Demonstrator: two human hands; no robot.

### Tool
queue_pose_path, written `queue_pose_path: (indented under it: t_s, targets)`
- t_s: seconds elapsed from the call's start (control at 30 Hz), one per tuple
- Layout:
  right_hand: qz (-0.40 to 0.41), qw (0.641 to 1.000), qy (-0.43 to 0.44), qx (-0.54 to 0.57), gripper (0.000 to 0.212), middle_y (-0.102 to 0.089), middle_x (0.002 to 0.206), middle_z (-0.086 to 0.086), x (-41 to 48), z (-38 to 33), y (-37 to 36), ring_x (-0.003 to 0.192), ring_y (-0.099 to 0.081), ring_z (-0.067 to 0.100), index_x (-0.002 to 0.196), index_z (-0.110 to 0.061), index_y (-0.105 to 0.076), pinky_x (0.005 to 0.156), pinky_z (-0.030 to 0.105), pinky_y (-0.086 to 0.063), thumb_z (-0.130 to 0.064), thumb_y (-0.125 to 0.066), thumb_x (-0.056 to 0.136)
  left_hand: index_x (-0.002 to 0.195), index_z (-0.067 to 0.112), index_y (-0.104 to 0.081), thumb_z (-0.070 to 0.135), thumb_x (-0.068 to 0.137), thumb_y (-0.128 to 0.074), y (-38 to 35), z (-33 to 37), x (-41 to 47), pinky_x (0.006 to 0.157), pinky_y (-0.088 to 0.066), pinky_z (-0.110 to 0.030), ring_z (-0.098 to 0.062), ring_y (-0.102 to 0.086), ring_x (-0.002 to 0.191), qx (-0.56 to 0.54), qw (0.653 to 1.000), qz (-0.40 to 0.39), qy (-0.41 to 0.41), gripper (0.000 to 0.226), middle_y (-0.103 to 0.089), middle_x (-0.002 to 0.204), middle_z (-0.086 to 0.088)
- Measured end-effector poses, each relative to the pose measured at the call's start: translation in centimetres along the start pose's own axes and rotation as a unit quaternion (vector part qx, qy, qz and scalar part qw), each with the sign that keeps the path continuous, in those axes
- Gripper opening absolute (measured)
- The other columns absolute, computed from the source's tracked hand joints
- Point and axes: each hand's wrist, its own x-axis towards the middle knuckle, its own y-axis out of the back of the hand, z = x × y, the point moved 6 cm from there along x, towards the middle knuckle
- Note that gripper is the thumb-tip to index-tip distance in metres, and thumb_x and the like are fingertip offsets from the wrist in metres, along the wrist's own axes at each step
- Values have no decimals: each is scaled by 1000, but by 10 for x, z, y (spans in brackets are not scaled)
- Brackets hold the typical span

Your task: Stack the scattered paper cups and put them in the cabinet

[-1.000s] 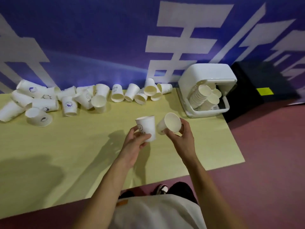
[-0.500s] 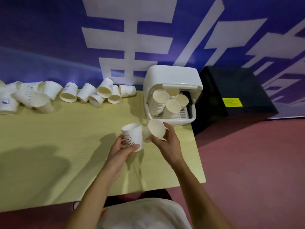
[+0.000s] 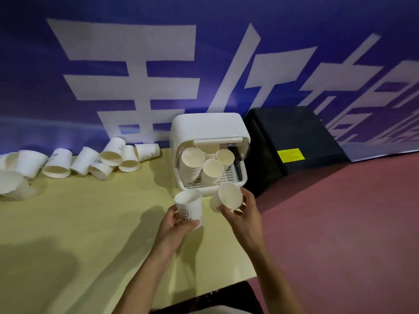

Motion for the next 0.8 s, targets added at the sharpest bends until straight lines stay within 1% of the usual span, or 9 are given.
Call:
queue_pose_path:
  t_s: [0.07, 0.13, 0.23, 0.3, 0.37, 0.47, 0.53, 0.63, 0.8]
  targets:
    - [19, 1000, 1, -23, 58, -62, 113, -23, 8, 1, 7, 100, -62, -5, 124, -34, -50, 83, 24, -55, -21, -83, 78, 118, 28, -60, 25, 55, -83, -12, 4, 6, 93, -54, -39, -15, -69, 101, 3, 1000, -5, 0, 67, -75, 104, 5]
    - [30, 998, 17, -46, 58, -63, 112, -21, 24, -2, 10, 101, -62, -2, 124, -35, -48, 82, 21, -52, -20, -82, 79, 119, 33, -60, 24, 59, -82, -20, 10, 12, 86, -54, -31, -11, -69, 99, 9, 1000, -10, -10, 64, -74, 104, 7]
    - [16, 997, 29, -69, 59, -63, 116, -14, 64, -3, 7, 103, -62, 2, 130, -30, -48, 78, 17, -51, -26, -80, 80, 125, 32, -57, 29, 54, -84, -31, 19, 26, 86, -53, -30, -10, -69, 101, 17, 1000, 4, -14, 76, -72, 111, 5]
    - [15, 996, 35, -85, 64, -62, 121, -11, 97, 2, 2, 106, -63, 7, 134, -29, -47, 85, 27, -54, -33, -79, 78, 128, 32, -55, 32, 51, -84, -38, 24, 36, 85, -53, -29, -9, -68, 102, 32, 999, 24, -17, 83, -70, 115, 5]
    - [5, 993, 31, -113, 62, -62, 120, -10, 126, 10, -4, 105, -63, 13, 131, -30, -47, 85, 35, -55, -37, -78, 78, 127, 35, -55, 31, 52, -85, -47, 27, 47, 89, -54, -31, -7, -66, 103, 52, 998, 45, -16, 81, -69, 116, 7]
    - [-27, 988, 14, -148, 57, -63, 115, -8, 158, 27, -14, 99, -64, 17, 127, -31, -45, 80, 35, -55, -40, -78, 80, 124, 42, -55, 31, 57, -84, -62, 29, 57, 96, -53, -37, -7, -64, 108, 79, 994, 71, -11, 75, -68, 117, 11]
    - [-48, 984, 4, -174, 56, -66, 114, -4, 173, 42, -21, 99, -66, 22, 125, -31, -44, 80, 39, -57, -45, -74, 80, 124, 47, -54, 31, 61, -82, -72, 28, 61, 96, -52, -36, -6, -62, 110, 100, 992, 73, -9, 70, -68, 118, 15]
    - [-71, 973, -9, -218, 58, -69, 109, 0, 189, 62, -31, 97, -68, 27, 122, -31, -43, 79, 43, -59, -51, -72, 77, 125, 48, -53, 28, 66, -82, -82, 26, 67, 96, -51, -34, -3, -61, 110, 122, 990, 73, -1, 68, -67, 119, 18]
    - [-59, 950, 35, -305, 66, -66, 118, 8, 199, 70, -38, 106, -65, 33, 131, -17, -46, 87, 41, -55, -37, -80, 78, 130, 40, -52, 17, 74, -82, -86, 25, 74, 92, -49, -27, 0, -61, 109, 149, 986, 74, 3, 68, -66, 120, 20]
